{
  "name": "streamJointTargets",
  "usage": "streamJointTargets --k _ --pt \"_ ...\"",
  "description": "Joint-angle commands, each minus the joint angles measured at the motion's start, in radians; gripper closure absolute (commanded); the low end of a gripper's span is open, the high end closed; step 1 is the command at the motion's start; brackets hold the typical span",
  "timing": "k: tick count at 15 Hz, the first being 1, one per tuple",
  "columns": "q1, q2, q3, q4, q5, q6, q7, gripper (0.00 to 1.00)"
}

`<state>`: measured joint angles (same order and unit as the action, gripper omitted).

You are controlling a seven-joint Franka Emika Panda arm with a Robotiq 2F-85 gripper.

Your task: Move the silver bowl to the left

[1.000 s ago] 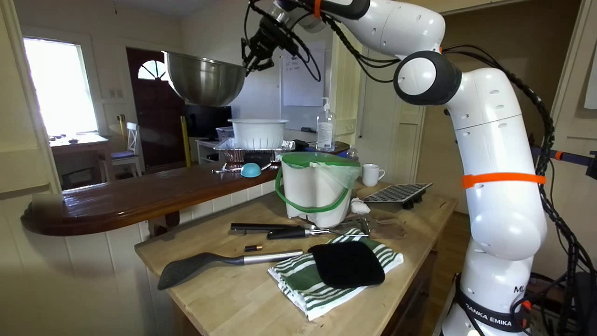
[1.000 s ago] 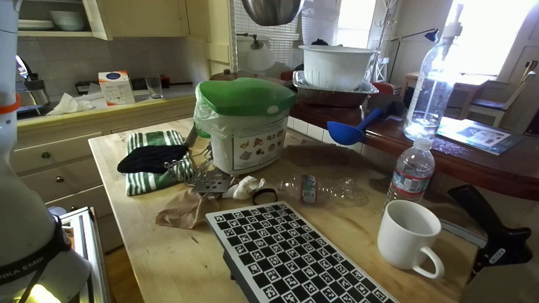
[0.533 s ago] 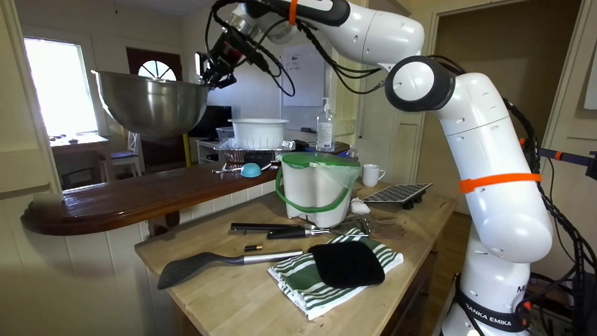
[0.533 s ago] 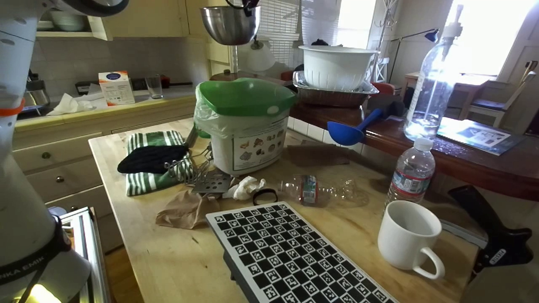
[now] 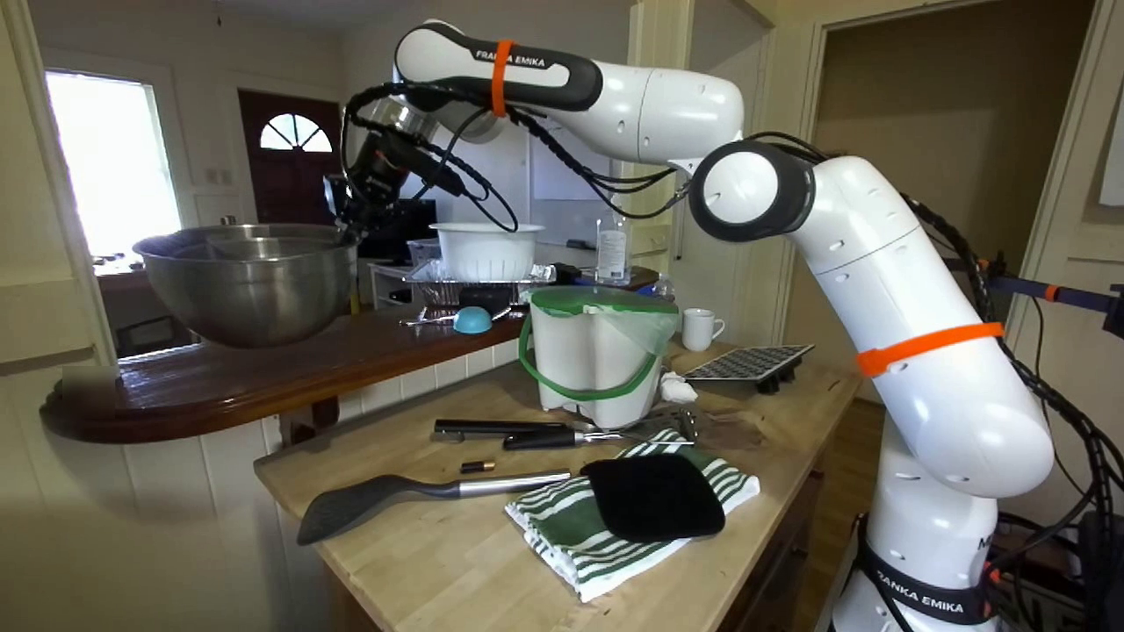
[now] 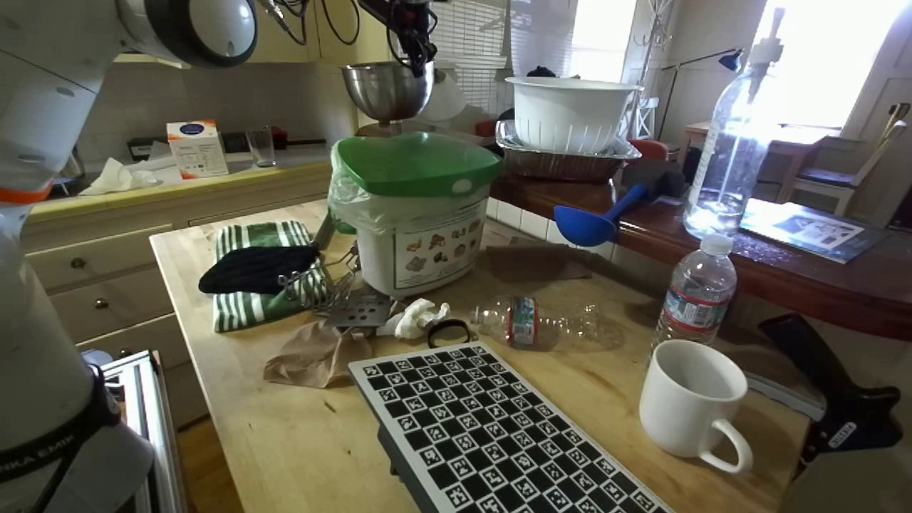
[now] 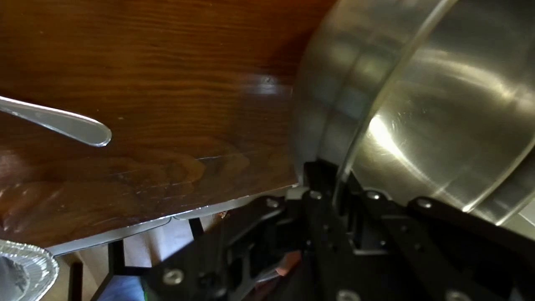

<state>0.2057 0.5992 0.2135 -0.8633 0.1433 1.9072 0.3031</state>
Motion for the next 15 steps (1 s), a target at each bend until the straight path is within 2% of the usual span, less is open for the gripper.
streamJointTargets --k 1,15 --pt "0.003 0.040 0.002 0.065 0.000 0.020 0.007 0.97" --pt "-0.008 0.085 -0.008 0.073 0.006 0.063 0.023 0.97"
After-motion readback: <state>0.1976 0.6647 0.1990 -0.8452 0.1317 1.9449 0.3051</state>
